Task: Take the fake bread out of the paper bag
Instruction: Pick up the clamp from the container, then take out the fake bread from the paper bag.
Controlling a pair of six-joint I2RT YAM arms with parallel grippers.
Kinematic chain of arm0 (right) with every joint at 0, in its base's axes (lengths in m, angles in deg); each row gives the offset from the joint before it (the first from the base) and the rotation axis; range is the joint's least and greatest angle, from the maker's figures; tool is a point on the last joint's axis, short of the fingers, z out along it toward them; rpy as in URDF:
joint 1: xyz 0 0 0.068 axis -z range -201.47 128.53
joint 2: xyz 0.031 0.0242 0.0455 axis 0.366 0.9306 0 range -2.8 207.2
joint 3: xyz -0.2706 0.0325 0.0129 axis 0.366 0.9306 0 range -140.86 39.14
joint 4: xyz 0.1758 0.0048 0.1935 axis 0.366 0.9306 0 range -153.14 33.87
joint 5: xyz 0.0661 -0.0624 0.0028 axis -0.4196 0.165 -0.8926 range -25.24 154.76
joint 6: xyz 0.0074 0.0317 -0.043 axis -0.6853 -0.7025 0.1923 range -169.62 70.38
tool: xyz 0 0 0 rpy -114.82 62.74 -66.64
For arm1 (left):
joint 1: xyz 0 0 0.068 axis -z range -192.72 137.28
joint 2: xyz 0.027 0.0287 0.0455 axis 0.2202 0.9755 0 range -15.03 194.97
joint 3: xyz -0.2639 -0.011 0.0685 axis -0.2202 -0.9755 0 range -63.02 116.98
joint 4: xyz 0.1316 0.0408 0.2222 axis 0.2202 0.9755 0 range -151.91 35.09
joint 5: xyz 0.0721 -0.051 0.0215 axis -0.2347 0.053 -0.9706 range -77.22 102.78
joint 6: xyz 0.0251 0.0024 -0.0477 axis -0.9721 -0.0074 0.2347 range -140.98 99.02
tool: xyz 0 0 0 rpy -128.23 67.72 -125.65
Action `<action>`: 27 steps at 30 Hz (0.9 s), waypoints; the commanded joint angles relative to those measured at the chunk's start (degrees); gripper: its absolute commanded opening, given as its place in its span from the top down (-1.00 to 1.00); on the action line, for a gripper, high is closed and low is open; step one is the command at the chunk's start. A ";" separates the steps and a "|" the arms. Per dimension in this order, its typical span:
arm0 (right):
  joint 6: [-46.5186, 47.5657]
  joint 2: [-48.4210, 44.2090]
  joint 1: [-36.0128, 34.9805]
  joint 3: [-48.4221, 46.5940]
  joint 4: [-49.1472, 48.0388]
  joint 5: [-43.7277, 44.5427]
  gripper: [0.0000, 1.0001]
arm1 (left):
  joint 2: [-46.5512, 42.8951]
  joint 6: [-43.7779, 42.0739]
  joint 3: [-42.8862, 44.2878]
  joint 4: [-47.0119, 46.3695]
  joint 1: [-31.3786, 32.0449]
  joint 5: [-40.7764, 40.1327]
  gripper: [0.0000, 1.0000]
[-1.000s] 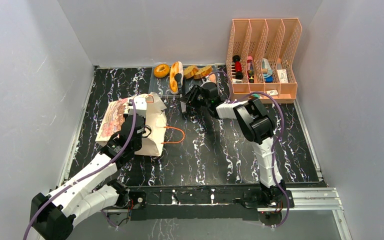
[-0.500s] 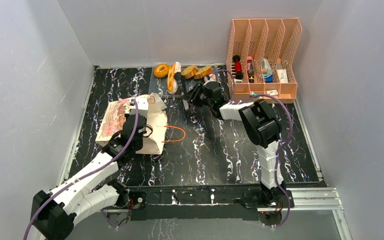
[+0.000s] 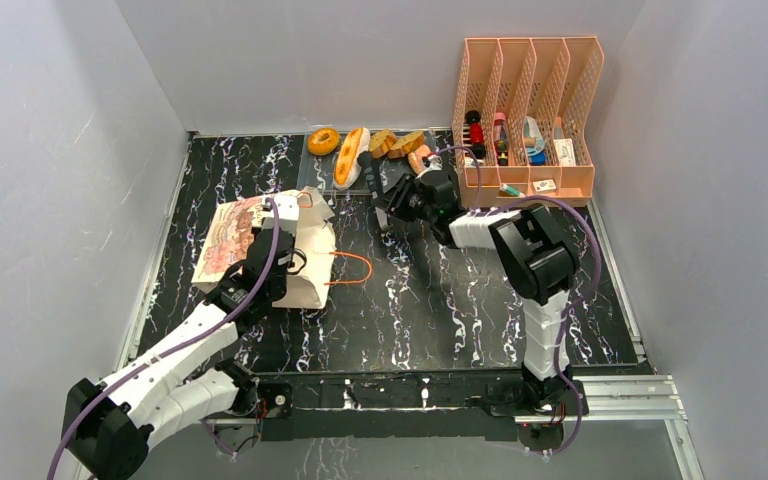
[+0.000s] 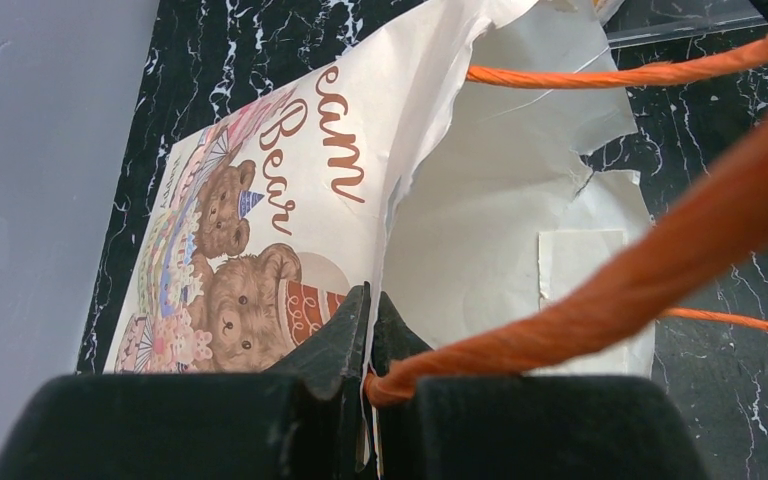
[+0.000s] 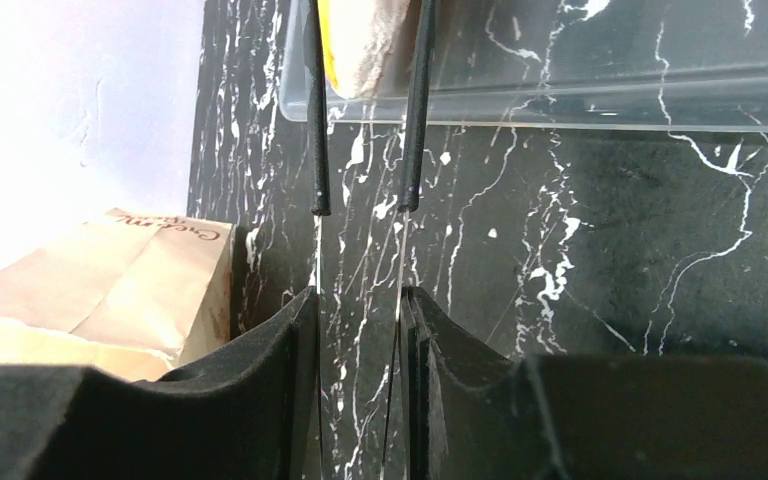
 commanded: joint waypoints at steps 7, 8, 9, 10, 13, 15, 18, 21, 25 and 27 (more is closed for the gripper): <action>2.72 -11.71 0.58 6.95 -5.40 -0.52 0.44 | -2.61 -3.50 -0.48 -2.42 0.66 5.42 0.99; 2.80 -13.45 0.59 8.26 -4.92 -0.59 0.45 | -2.78 -3.83 -0.50 -2.50 0.70 6.74 0.99; 4.95 -15.51 0.55 10.05 -3.78 -0.67 0.45 | -2.91 -4.09 -0.47 -2.39 0.74 7.84 0.99; 6.23 -17.23 0.48 11.65 -3.15 -0.56 0.46 | -2.82 -4.18 -0.35 -2.26 0.81 8.68 0.99; 8.83 -25.16 -0.03 16.82 -0.42 -0.01 0.48 | -2.13 -4.55 -0.06 -1.96 0.92 9.25 1.00; 10.77 -29.93 -0.42 20.15 2.50 0.30 0.49 | -1.54 -5.33 0.08 -1.82 1.01 11.48 1.00; 12.08 -38.63 -1.41 25.00 6.58 0.68 0.51 | -0.76 -6.23 -0.08 -2.21 1.18 14.53 1.00; 13.41 -46.85 -4.51 28.94 11.97 2.53 0.51 | 0.17 -7.61 -0.15 -3.13 1.27 16.51 1.00; 14.37 -57.21 -9.63 32.83 20.73 4.78 0.51 | 2.00 -9.50 0.13 -4.32 1.37 17.26 1.00; 13.85 -62.42 -12.45 34.81 24.55 6.13 0.51 | 2.84 -10.02 0.15 -4.90 1.36 17.30 1.00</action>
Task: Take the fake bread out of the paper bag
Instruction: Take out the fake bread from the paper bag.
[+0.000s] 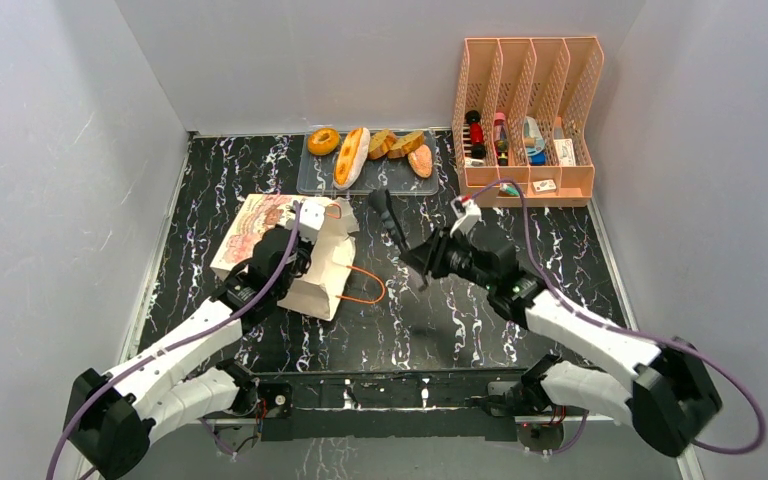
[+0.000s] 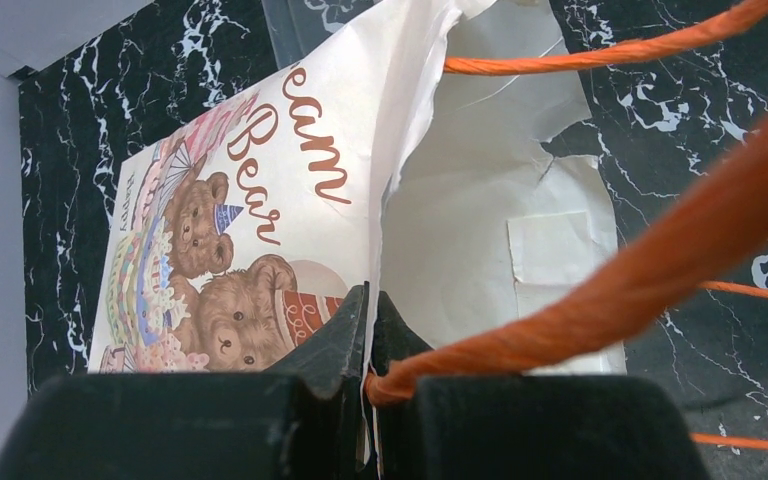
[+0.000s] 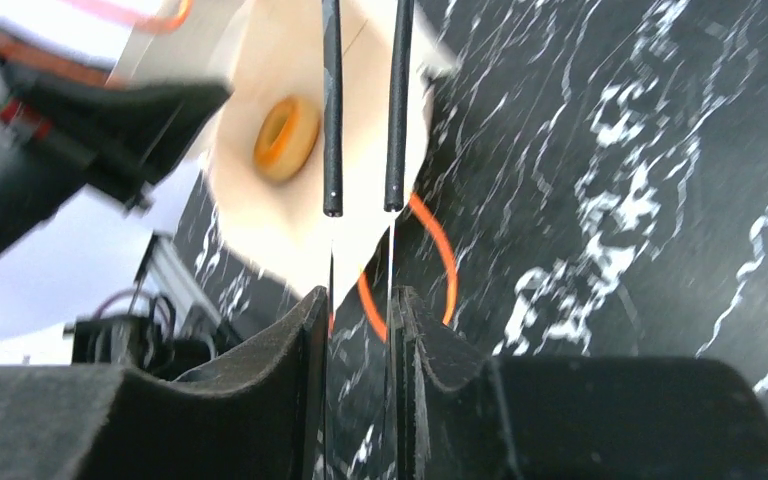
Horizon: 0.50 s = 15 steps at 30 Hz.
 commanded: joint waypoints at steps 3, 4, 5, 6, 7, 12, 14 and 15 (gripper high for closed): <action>-0.14 -14.07 -8.59 5.13 12.62 4.27 0.51 | 1.86 -2.85 0.07 -4.60 0.31 2.93 1.00; -0.51 -15.16 -9.76 5.61 13.67 4.09 0.52 | 2.10 -3.13 0.03 -4.86 0.29 3.89 1.00; -1.09 -15.69 -10.85 6.05 14.43 3.98 0.52 | 2.42 -3.37 0.06 -5.14 0.35 4.79 1.00; -1.43 -15.87 -12.12 6.25 14.90 4.01 0.53 | 2.54 -3.68 0.05 -5.28 0.40 5.79 1.00; -1.78 -15.73 -13.39 6.35 14.90 4.22 0.53 | 2.59 -4.05 0.10 -5.41 0.36 6.66 1.00; -1.95 -9.72 -18.10 5.60 11.26 4.41 0.53 | 0.65 -6.44 -0.70 -5.10 0.36 11.09 1.00; -1.22 -5.67 -18.27 4.40 9.62 3.55 0.52 | -0.51 -7.43 -1.05 -4.55 0.37 12.84 1.00; -1.08 -3.63 -18.29 3.81 8.38 2.78 0.52 | -1.09 -7.88 -0.91 -3.75 0.36 13.77 1.00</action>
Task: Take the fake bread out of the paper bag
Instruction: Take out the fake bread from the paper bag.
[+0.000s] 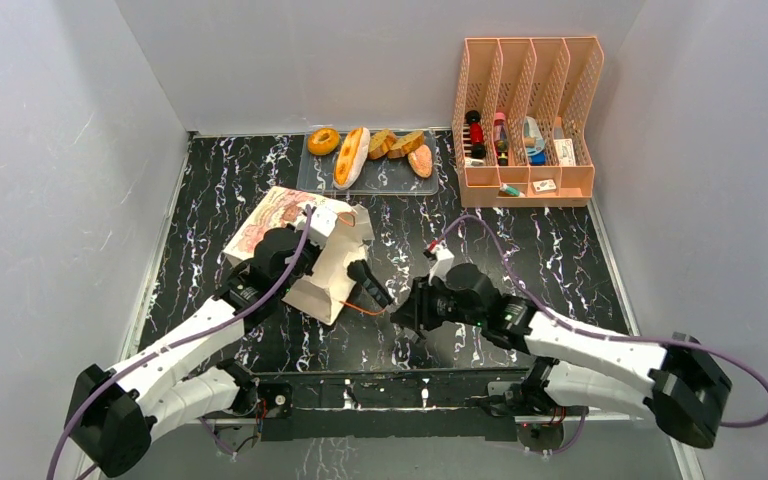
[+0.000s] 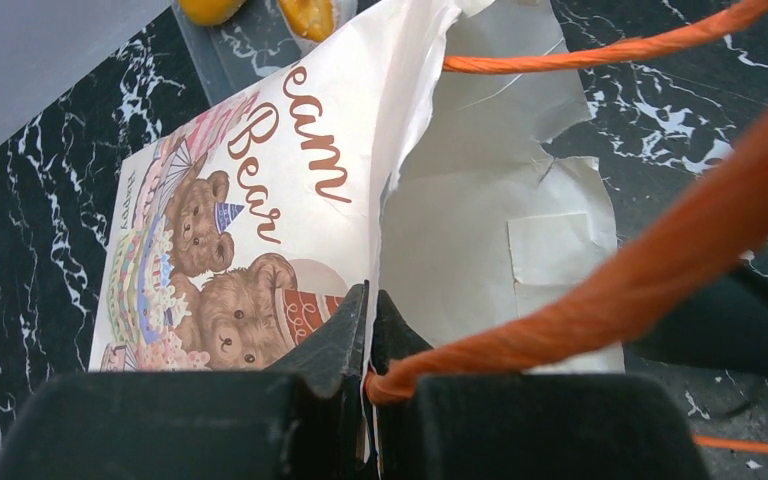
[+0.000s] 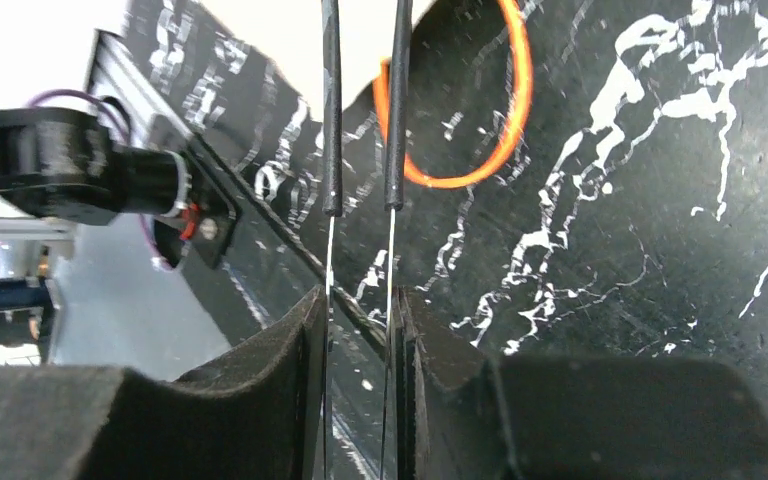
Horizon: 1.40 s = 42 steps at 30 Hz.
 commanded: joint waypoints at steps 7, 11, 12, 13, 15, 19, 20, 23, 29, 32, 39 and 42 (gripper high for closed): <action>-3.38 17.84 -0.51 -7.76 -14.85 -4.00 0.51 | -7.27 -4.38 -1.19 3.39 0.31 9.82 1.00; -7.46 22.49 -0.51 -11.72 -18.41 -5.50 0.48 | -9.06 -5.96 -2.30 4.26 0.32 12.19 1.00; -8.41 23.62 -0.51 -12.65 -18.76 -5.70 0.47 | -9.54 -6.41 -2.65 4.11 0.31 12.83 1.00; -9.64 24.68 -0.51 -13.46 -19.46 -6.10 0.47 | -10.09 -6.82 -2.97 4.03 0.31 13.66 1.00; -11.20 26.89 -0.51 -15.12 -20.04 -6.64 0.47 | -11.51 -7.28 -3.61 3.84 0.31 15.16 1.00; -15.33 31.16 -0.51 -16.91 -23.23 -7.23 0.46 | -13.82 -7.78 -5.21 3.42 0.34 16.65 1.00; -16.38 32.31 -0.49 -17.27 -24.00 -7.72 0.47 | -14.30 -7.68 -5.52 3.36 0.32 16.75 1.00; -18.77 35.38 -0.93 -18.07 -25.69 -8.72 0.47 | -15.47 -7.74 -6.01 3.63 0.32 17.58 1.00; -19.48 39.17 -3.52 -20.65 -25.70 -8.64 0.47 | -20.04 -7.53 -8.36 2.85 0.23 17.67 1.00; -19.87 40.07 -3.67 -20.75 -26.04 -8.95 0.44 | -20.78 -7.23 -8.84 3.46 0.24 17.58 1.00; -21.51 44.01 -3.67 -23.02 -27.36 -10.78 0.37 | -21.53 -6.71 -8.07 5.16 0.24 18.05 1.00; -22.17 46.70 -3.66 -24.15 -28.01 -11.14 0.37 | -22.37 -6.80 -8.28 5.56 0.28 18.51 1.00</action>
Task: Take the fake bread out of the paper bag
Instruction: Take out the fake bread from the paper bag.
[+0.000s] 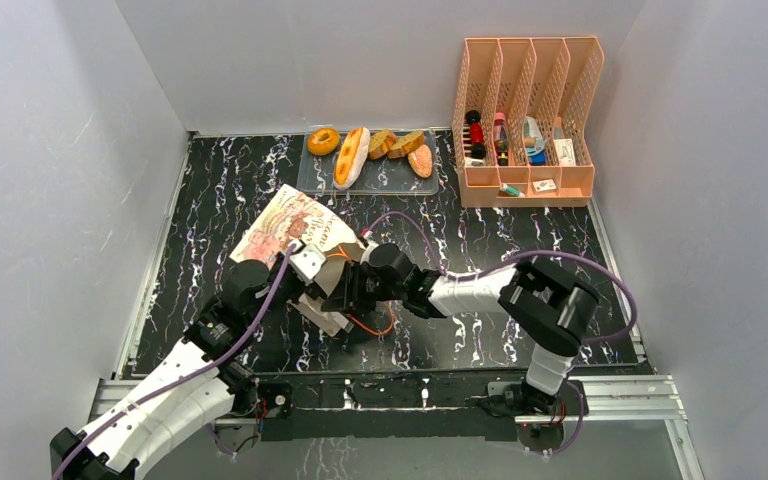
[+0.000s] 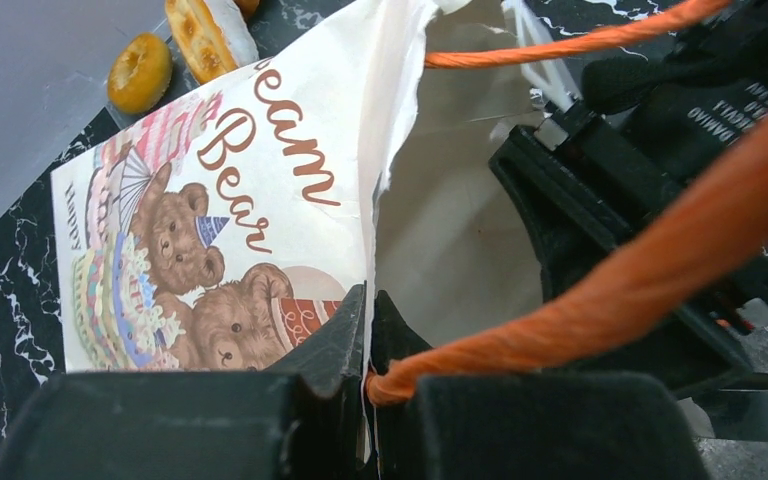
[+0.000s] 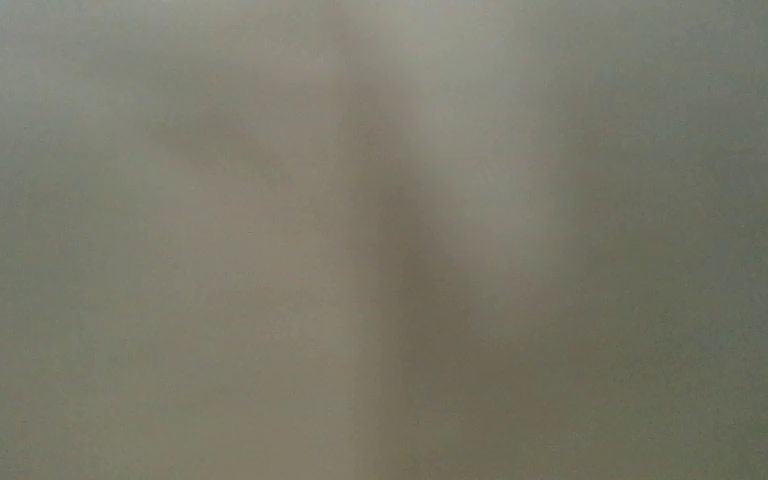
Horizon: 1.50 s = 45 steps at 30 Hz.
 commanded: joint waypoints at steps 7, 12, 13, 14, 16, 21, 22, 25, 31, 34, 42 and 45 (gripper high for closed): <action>-0.83 5.42 0.02 -6.70 -3.22 -1.72 0.36 | -1.97 -0.27 0.62 -0.02 0.25 2.46 1.00; 0.87 7.52 0.04 -10.76 -1.32 -3.21 0.33 | -0.86 -0.37 1.07 -0.78 0.27 3.44 1.00; 1.16 7.87 -0.03 -11.44 -1.16 -3.31 0.32 | -0.59 -0.45 1.06 -1.07 0.25 3.69 1.00; 1.49 8.47 -0.03 -12.61 -0.80 -3.46 0.31 | -0.33 -0.47 1.13 -1.46 0.25 3.89 1.00; 2.25 9.56 0.01 -14.19 -0.08 -3.91 0.30 | 0.33 -0.53 1.29 -1.81 0.26 4.19 1.00; 3.17 13.60 -0.07 -18.32 -0.12 -7.63 0.26 | 1.79 -0.67 1.31 -2.96 0.25 4.93 1.00; 3.39 14.60 -0.06 -19.45 0.33 -8.22 0.24 | 1.98 -0.65 1.41 -3.15 0.25 5.13 1.00; 4.26 17.43 -0.36 -22.81 1.82 -9.88 0.19 | 1.80 -0.46 0.92 -4.22 0.29 5.28 1.00; 2.63 21.74 -0.94 -26.71 0.19 -11.43 0.18 | 2.29 -0.80 0.34 -5.76 0.25 5.68 1.00; 0.89 22.78 -1.01 -27.00 -2.33 -12.17 0.58 | 1.95 -0.60 0.48 -6.04 0.27 4.40 1.00; 1.59 19.16 -0.08 -22.53 -2.41 -10.28 1.00 | 0.29 0.39 -0.43 -6.37 0.25 -9.84 1.00; 2.78 16.04 0.10 -19.40 -1.60 -8.30 1.00 | -0.86 1.23 -0.45 -7.03 0.25 -16.56 1.00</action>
